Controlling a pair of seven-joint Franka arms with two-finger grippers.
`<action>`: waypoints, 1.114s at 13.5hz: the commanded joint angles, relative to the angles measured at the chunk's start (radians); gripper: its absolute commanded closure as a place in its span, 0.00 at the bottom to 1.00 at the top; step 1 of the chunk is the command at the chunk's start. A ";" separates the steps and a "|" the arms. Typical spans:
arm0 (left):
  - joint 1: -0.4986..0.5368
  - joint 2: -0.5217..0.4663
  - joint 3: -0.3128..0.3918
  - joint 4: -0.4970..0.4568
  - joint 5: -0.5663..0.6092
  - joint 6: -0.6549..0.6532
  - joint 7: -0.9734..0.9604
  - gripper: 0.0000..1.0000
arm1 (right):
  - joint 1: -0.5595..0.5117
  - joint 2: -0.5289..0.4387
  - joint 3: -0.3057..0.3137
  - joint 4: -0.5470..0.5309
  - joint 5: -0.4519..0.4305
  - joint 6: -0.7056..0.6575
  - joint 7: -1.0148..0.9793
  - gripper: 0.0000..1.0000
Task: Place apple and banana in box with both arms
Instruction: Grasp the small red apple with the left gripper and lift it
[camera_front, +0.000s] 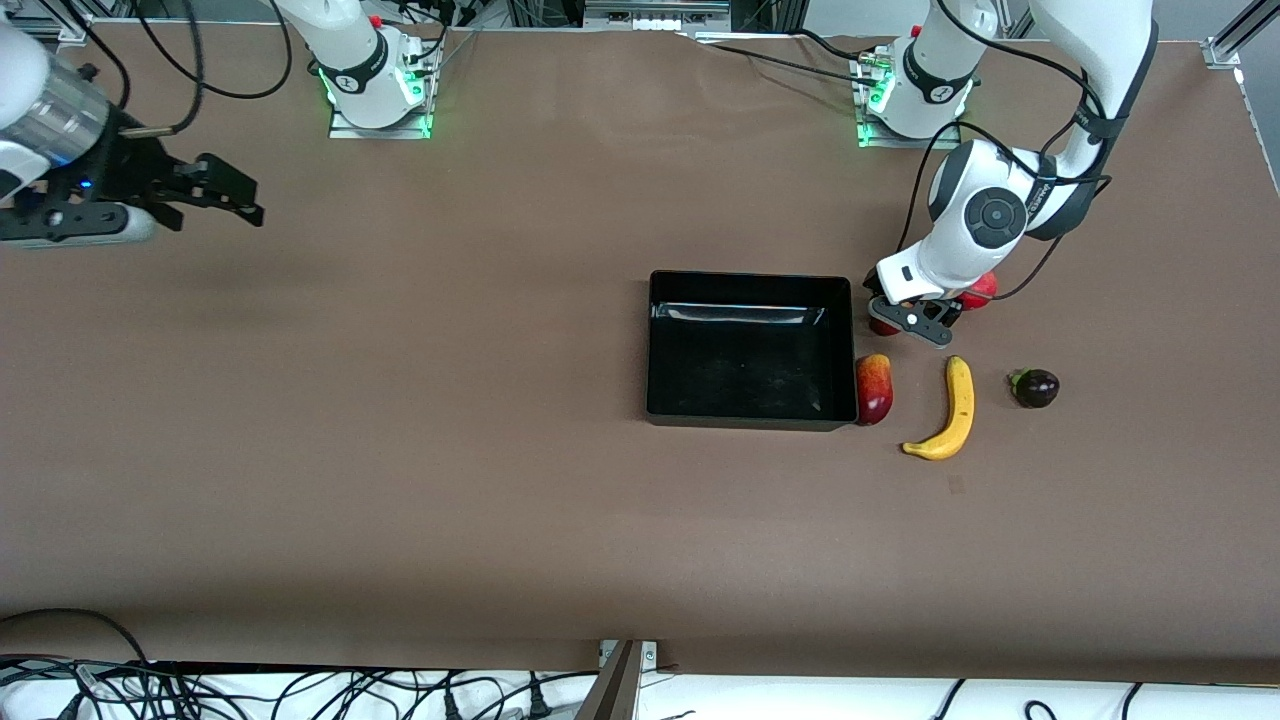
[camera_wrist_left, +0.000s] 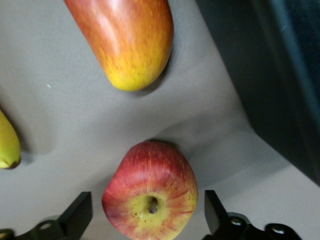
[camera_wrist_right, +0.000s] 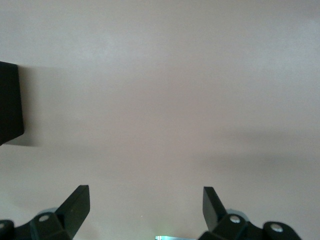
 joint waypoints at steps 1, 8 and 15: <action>0.002 -0.001 -0.003 0.006 0.018 -0.004 0.002 0.84 | -0.103 -0.025 0.100 -0.018 -0.035 -0.003 -0.030 0.00; -0.025 -0.009 -0.006 0.499 -0.057 -0.655 -0.040 0.98 | -0.099 -0.010 0.107 0.019 -0.089 0.001 -0.015 0.00; -0.280 0.178 -0.009 0.522 -0.123 -0.448 -0.688 0.91 | -0.099 0.014 0.105 0.059 -0.135 0.001 0.024 0.00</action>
